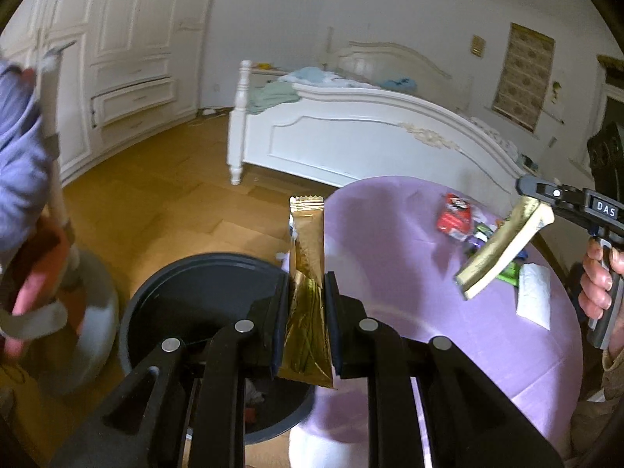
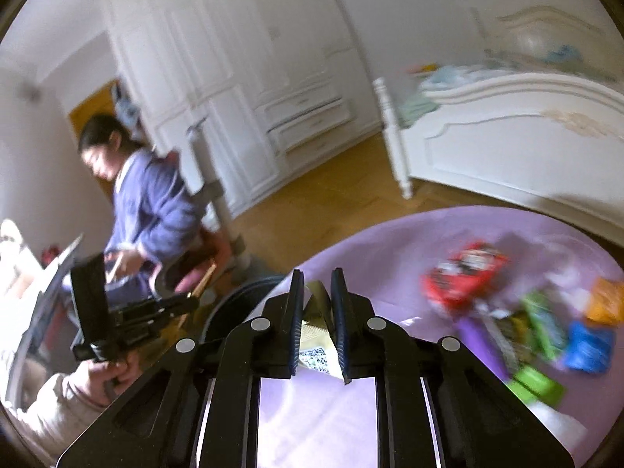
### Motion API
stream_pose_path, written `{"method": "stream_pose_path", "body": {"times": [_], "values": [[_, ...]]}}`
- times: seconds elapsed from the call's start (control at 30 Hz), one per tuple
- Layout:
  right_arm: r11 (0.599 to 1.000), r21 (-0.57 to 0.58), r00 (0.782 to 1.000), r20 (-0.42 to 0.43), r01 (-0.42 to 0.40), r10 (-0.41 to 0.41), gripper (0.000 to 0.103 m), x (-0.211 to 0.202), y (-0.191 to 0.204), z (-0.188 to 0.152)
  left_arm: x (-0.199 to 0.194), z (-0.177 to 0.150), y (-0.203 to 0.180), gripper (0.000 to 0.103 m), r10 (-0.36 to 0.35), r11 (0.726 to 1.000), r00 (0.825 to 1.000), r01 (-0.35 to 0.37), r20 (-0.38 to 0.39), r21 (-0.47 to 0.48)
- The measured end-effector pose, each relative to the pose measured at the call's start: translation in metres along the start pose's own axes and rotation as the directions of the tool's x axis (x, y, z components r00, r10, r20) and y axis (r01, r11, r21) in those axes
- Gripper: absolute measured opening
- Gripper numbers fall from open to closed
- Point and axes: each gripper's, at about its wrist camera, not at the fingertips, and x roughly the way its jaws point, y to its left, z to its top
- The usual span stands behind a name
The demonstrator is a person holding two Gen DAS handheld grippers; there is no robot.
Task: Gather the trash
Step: 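Carry both wrappers over the black bin and open both tools to drop them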
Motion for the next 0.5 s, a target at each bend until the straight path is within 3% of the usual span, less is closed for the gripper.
{"method": "stream_pose_path", "body": {"times": [0.5], "values": [[0.992, -0.113, 0.996, -0.076, -0.047, 0.038, 0.015, 0.097, 0.081, 0.046, 0.004, -0.03, 0.064, 0.019, 0.015, 0.988, 1.0, -0.016, -0.006, -0.155]]}}
